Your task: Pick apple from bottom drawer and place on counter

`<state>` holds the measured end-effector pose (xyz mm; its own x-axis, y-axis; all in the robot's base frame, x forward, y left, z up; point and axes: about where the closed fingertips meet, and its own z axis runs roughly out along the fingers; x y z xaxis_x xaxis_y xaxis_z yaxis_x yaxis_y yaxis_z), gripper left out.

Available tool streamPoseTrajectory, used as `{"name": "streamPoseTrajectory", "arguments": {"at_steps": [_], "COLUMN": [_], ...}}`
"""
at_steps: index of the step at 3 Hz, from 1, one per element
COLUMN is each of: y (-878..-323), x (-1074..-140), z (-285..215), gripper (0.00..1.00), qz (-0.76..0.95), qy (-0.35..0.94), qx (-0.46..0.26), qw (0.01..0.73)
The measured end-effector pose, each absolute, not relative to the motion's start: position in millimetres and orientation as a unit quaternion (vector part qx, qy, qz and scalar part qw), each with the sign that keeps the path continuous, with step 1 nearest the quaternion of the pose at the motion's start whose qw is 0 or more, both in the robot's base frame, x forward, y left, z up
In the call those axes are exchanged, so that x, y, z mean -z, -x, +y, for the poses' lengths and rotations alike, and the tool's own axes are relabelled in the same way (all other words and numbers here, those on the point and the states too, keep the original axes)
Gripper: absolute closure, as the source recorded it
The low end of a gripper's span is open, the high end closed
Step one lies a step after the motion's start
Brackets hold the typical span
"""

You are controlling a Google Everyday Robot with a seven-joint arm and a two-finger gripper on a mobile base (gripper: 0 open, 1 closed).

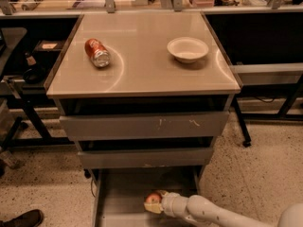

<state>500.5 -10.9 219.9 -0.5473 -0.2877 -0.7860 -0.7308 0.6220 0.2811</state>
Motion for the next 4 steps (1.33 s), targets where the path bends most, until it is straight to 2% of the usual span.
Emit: {"name": "streamPoseTrajectory", "arguments": {"at_steps": [4], "y": [-498], "x": [-387], "z": [-29], "gripper": [1.0], "qz": [0.825], "qy": [0.302], "qx": [-0.262], "qw": [0.399]}}
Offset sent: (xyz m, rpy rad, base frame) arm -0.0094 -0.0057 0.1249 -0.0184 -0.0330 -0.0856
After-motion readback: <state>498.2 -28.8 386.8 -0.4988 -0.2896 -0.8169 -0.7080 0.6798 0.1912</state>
